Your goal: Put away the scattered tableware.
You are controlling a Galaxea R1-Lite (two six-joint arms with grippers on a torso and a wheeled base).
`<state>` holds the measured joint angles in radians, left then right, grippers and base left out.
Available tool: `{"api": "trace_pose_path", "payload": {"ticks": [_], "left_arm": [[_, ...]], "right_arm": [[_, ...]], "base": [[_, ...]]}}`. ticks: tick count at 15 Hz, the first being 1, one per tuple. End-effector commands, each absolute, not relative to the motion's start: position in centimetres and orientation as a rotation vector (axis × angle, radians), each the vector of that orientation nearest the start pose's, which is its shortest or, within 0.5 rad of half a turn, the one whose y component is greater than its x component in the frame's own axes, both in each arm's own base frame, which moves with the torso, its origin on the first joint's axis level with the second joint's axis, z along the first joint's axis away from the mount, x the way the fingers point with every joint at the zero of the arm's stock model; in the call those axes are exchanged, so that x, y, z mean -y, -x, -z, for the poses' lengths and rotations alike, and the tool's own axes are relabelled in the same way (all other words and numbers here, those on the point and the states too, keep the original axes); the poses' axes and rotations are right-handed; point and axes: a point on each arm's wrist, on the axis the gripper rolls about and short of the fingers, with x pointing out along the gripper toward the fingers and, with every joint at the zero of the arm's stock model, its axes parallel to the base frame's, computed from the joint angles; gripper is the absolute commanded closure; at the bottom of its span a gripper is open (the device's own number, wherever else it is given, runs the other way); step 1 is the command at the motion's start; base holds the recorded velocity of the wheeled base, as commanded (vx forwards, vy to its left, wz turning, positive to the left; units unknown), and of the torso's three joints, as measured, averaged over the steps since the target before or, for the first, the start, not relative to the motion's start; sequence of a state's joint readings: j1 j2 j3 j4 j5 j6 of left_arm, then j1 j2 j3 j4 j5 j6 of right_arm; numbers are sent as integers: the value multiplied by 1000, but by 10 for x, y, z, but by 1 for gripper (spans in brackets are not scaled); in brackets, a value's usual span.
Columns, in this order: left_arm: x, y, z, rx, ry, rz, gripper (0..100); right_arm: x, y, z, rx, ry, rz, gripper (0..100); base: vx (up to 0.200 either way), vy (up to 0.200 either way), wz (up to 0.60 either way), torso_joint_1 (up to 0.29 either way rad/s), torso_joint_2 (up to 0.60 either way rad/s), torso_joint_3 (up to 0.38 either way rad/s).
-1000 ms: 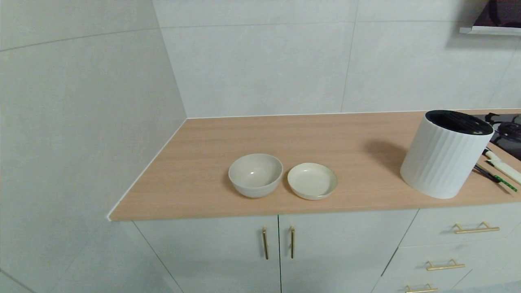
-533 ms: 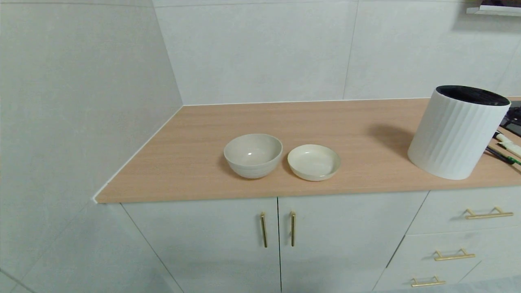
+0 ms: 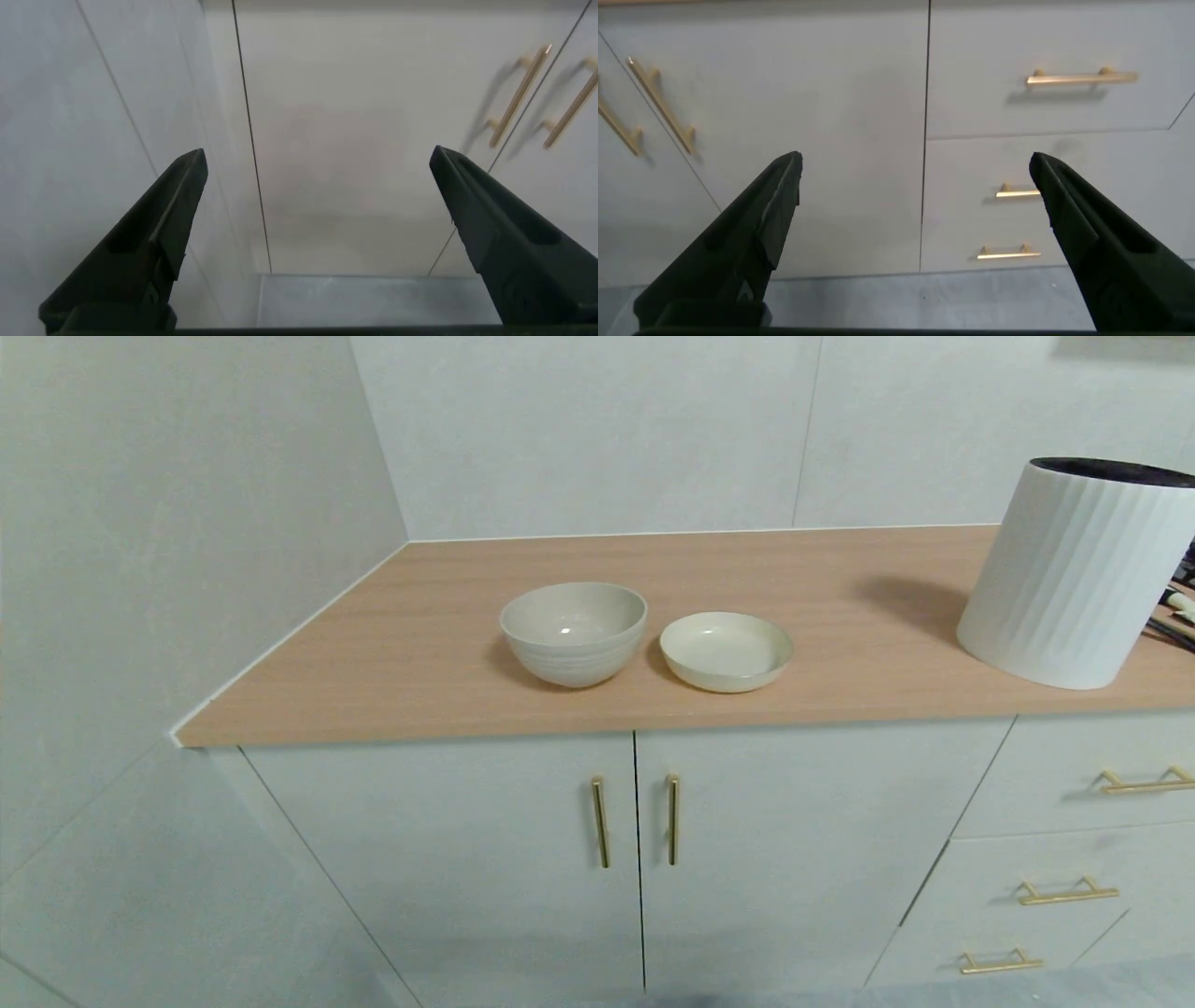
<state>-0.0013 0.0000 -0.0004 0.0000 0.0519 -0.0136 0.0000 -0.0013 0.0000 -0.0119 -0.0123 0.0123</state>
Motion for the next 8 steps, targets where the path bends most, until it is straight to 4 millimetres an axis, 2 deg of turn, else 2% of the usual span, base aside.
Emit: {"api": "trace_pose_path", "payload": {"ticks": [1, 8], "left_arm": [[-1, 23, -76, -1, 14, -51, 0], [-1, 23, -75, 0, 14, -51, 0]], "right_arm": [[0, 23, -77, 12, -12, 12, 0], [0, 23, -77, 12, -12, 12, 0]], "base": [[0, 0, 0, -178, 476, 276], [0, 0, 0, -154, 461, 302]]}}
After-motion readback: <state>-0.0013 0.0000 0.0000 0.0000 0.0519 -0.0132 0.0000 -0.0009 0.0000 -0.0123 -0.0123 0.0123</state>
